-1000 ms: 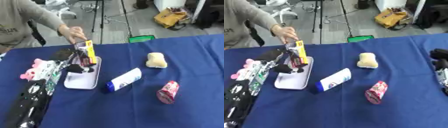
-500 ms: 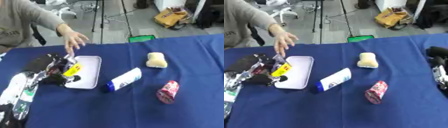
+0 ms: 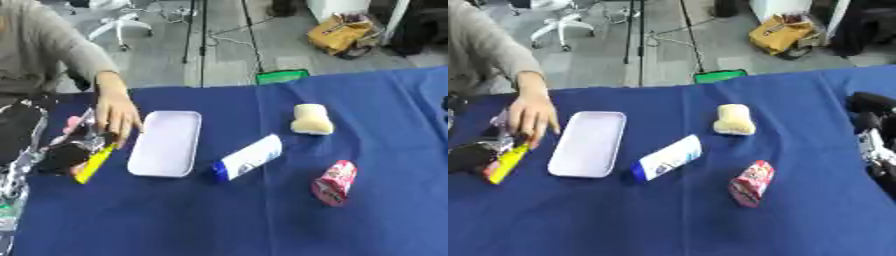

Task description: Pick up objects on the table and place them in the box.

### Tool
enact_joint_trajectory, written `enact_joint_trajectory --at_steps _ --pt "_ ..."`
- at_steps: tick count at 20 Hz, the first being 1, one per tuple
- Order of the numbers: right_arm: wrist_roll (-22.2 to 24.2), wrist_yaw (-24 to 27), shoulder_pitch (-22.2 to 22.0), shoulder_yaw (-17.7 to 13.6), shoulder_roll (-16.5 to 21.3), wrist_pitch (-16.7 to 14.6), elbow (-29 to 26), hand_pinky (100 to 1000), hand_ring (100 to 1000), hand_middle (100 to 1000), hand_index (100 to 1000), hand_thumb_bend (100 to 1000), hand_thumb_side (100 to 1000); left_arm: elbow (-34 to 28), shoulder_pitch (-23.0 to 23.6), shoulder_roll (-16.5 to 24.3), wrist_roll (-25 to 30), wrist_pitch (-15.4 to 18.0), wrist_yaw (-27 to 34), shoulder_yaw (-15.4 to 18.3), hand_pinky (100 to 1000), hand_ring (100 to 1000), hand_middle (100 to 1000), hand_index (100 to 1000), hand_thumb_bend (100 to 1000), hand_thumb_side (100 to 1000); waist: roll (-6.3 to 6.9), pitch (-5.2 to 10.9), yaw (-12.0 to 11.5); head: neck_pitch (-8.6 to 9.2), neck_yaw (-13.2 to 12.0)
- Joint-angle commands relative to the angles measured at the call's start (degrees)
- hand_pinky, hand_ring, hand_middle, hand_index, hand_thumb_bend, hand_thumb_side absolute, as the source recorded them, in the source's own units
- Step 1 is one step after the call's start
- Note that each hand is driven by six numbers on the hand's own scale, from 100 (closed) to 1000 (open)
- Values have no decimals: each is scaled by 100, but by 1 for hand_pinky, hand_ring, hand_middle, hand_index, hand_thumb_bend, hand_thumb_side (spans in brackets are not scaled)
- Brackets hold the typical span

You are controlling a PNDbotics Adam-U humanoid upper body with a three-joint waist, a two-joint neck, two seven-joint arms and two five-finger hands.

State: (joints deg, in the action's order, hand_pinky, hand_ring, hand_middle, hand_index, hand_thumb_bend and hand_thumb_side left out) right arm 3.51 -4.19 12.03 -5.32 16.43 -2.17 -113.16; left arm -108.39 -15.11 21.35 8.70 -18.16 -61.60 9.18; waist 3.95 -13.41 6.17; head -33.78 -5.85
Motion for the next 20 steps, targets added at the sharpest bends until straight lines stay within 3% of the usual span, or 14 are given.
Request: enact_joint_trajectory --at_steps 1,6,8,11,13,20 --pt "-18 -11 23 -49 56 -2 -143 877 870 791 851 100 541 -4 -68 117 -303 -124 116 46 780 732 787 894 876 705 6 264 -5 -14 4" --pt "-23 -10 26 -52 58 -7 -143 877 869 791 851 100 540 -16 -110 142 -516 -251 82 21 779 734 794 894 899 693 -2 252 -1 -6 25" --pt "-25 -9 27 -54 57 -9 -143 877 869 791 851 100 539 -24 -120 152 -546 -281 65 22 780 737 798 895 901 690 -3 254 -4 47 161" --pt "-26 -7 22 -54 51 -5 -143 877 869 791 851 100 539 -34 -144 178 -573 -307 46 27 779 741 803 898 908 684 -28 258 -17 248 1039" --pt "-27 -3 27 -56 43 -9 -143 877 868 791 851 100 538 -40 -156 183 -593 -329 29 38 779 741 805 899 909 684 -50 260 -22 331 1498" --pt "-38 3 31 -61 36 -8 -143 876 868 791 851 100 537 -64 -150 172 -623 -362 18 51 776 742 809 899 903 693 -88 263 -43 469 1956"
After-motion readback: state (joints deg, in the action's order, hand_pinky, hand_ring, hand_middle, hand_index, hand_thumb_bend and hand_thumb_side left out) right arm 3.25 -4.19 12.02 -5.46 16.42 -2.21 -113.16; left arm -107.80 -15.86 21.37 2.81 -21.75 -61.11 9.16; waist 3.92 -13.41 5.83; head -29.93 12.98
